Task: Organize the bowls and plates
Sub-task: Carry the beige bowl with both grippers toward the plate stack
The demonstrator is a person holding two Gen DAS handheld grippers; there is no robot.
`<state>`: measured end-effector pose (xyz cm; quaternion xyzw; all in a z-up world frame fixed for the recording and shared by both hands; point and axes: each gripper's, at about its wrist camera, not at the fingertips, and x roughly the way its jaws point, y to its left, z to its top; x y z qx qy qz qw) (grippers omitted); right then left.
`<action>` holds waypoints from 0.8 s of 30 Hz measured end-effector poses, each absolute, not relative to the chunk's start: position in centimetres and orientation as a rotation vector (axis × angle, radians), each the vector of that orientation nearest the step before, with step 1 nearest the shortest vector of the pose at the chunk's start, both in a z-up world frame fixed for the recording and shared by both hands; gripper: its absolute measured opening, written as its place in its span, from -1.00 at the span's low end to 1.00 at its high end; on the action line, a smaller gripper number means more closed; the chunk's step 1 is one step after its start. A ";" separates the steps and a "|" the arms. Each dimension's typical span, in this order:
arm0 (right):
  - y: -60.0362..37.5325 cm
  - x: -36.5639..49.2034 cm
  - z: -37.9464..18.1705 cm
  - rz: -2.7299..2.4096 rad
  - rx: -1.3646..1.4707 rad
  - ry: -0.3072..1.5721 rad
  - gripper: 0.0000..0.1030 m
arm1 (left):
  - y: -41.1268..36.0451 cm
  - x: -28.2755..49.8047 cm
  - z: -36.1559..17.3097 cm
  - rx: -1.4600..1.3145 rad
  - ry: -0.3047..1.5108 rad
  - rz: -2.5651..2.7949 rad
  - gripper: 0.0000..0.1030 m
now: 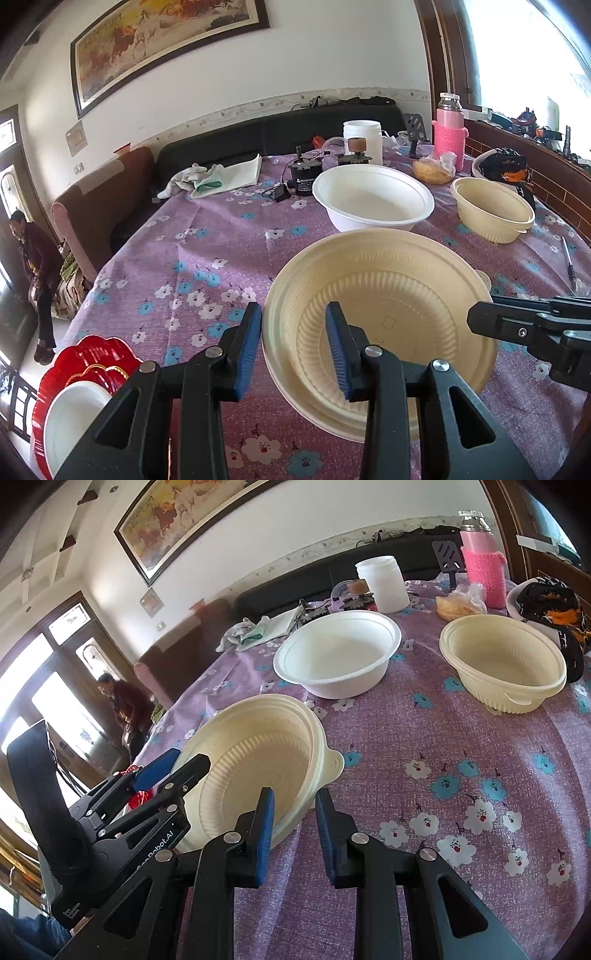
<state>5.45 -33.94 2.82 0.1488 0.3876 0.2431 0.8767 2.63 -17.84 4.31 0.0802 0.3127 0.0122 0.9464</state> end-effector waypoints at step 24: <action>-32.5 0.6 4.7 0.523 0.334 0.784 -0.51 | -15.9 -3.4 6.8 0.154 0.619 0.024 -0.33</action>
